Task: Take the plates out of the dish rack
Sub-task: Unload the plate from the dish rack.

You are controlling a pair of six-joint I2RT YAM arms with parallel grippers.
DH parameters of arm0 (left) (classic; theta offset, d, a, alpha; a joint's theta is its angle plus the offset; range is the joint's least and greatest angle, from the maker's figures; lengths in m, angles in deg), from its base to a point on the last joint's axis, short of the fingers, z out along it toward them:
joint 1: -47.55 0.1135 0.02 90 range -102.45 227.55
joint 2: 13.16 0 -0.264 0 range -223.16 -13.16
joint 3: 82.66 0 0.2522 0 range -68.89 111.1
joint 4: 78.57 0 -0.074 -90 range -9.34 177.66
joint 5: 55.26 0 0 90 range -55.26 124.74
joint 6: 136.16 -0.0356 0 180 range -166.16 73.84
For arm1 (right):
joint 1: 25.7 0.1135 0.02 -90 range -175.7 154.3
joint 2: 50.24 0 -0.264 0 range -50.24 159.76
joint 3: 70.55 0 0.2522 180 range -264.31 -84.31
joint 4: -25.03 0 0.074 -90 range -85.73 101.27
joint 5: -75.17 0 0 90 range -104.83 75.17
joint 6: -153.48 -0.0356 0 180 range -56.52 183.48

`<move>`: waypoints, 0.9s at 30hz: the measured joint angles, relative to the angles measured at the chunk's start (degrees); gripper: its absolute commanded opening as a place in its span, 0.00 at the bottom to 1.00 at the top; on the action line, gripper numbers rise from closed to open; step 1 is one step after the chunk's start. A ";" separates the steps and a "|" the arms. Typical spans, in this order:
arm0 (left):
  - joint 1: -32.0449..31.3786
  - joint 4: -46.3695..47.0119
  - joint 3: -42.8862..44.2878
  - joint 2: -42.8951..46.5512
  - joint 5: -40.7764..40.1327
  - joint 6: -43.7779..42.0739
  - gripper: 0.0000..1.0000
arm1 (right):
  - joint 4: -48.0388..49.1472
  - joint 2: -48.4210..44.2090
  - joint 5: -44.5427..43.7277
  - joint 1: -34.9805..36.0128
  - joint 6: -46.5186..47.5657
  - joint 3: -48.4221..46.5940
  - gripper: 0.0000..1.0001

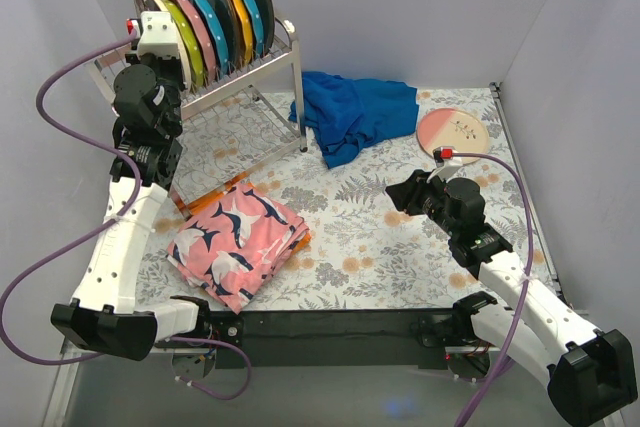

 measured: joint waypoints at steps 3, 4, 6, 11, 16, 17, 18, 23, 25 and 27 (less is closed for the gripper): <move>0.00 -0.02 0.02 0.00 0.09 0.02 0.00 | 0.00 0.00 0.00 0.04 0.00 0.00 0.42; 0.00 -0.02 0.02 0.02 0.13 0.00 0.00 | 0.00 0.00 0.02 0.04 0.00 0.00 0.42; 0.00 -0.02 0.02 0.02 0.26 -0.04 0.00 | 0.00 0.00 0.00 0.04 0.00 0.00 0.42; 0.00 -0.04 0.04 0.13 0.55 -0.31 0.00 | 0.00 0.00 0.00 0.09 0.00 0.00 0.42; 0.00 -0.52 0.13 0.66 1.05 -0.46 0.00 | 0.00 0.00 0.00 0.11 0.00 0.00 0.42; 0.00 -0.63 0.13 0.81 1.20 -0.46 0.00 | 0.00 0.00 0.00 0.11 0.00 0.00 0.42; 0.00 -0.72 0.13 1.01 1.40 -0.46 0.00 | -0.02 0.00 0.00 0.13 0.00 0.00 0.42; -0.04 -0.96 0.13 2.08 2.67 -0.46 0.00 | 0.00 0.00 -0.07 0.15 0.00 0.02 0.42; -0.04 -1.11 0.13 2.47 3.26 -0.44 0.00 | 0.00 0.02 -0.17 0.20 0.00 0.00 0.42; -0.04 -1.46 0.13 2.89 3.76 -0.46 0.00 | -0.02 0.00 -0.20 0.26 0.00 0.00 0.42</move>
